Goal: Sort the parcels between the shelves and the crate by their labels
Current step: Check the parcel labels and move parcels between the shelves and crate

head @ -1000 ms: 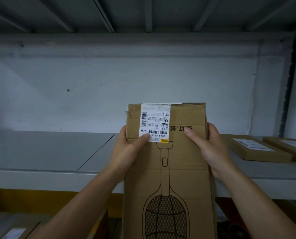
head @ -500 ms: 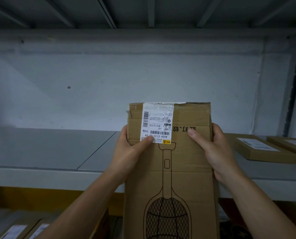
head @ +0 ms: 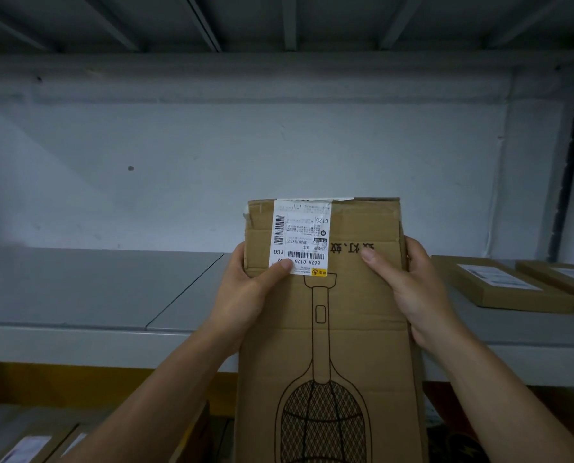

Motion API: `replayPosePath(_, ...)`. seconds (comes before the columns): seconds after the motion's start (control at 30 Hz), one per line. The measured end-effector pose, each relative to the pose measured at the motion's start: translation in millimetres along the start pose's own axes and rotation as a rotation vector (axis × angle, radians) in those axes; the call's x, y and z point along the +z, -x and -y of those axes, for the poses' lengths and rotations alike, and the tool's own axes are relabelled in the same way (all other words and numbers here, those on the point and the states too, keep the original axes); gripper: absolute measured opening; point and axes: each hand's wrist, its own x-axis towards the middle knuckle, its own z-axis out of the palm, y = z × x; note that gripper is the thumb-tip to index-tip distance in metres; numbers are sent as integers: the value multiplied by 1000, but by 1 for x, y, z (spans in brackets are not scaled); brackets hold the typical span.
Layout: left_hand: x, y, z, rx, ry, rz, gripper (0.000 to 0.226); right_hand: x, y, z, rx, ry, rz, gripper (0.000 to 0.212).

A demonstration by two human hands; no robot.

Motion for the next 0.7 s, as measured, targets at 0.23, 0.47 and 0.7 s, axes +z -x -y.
replayPosePath(0.23,3,-13,-11,-155,-9,18,41,-15,5,-11,142,50,154,58)
replayPosePath(0.47,4,-24,-19,-269,-6,41,48,-13,-14,-5,213,-15,115,50)
replayPosePath(0.7,-15,-5,-8,-356,-126,169,61,-10,-46,-5,317,-64,0,59)
